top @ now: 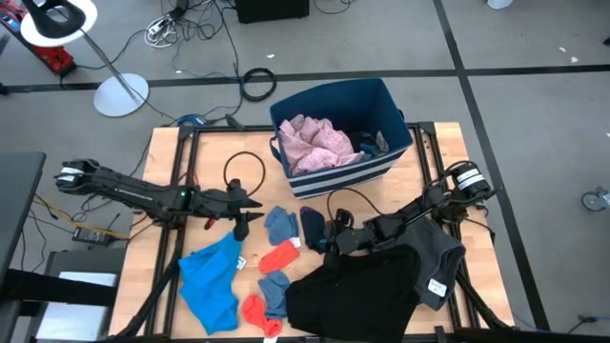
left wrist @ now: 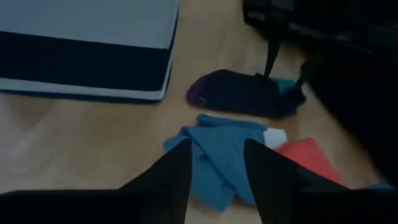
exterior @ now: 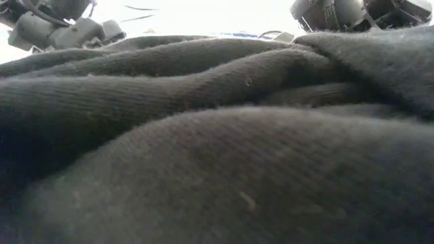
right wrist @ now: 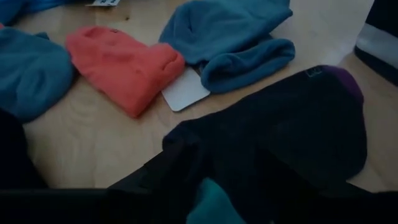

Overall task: Sort clothes
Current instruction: Put the blue sock in the blue laundry bin organizer

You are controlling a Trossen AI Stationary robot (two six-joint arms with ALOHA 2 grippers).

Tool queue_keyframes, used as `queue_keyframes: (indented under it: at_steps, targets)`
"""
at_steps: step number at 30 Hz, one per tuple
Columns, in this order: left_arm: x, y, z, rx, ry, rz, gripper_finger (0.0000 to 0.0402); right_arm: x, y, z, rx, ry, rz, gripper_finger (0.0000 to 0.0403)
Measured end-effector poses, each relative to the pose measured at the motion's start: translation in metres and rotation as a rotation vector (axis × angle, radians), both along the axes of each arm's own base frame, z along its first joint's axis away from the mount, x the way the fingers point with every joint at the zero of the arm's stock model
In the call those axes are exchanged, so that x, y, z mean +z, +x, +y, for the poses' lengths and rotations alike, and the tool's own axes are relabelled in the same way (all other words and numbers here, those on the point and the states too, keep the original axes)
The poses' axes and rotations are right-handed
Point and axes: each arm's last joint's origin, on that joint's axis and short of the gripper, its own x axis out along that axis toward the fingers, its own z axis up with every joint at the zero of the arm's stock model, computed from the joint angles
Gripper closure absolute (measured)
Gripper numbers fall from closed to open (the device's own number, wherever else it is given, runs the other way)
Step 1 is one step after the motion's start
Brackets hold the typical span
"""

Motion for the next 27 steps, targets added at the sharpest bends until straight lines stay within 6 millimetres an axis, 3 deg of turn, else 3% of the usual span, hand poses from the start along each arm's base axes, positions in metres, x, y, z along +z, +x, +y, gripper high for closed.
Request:
queue_keyframes:
  at_steps: [14, 16, 21, 27]
  targets:
    - [-0.031, 0.031, -0.005, -0.021, -0.014, 0.034, 0.0250, -0.026, 0.004, 0.000, -0.056, 0.027, 0.026, 0.0249]
    - [-0.038, 0.034, -0.006, -0.028, -0.023, 0.052, 0.0250, -0.026, 0.004, 0.000, -0.060, 0.026, 0.028, 0.0274]
    - [-0.049, 0.043, -0.008, -0.049, -0.060, 0.043, 0.0250, -0.022, 0.003, 0.000, -0.034, 0.000, 0.033, 0.0386]
    - [-0.058, 0.047, -0.010, -0.061, -0.095, 0.057, 0.0250, -0.008, -0.004, 0.000, -0.028, -0.019, 0.051, 0.0397]
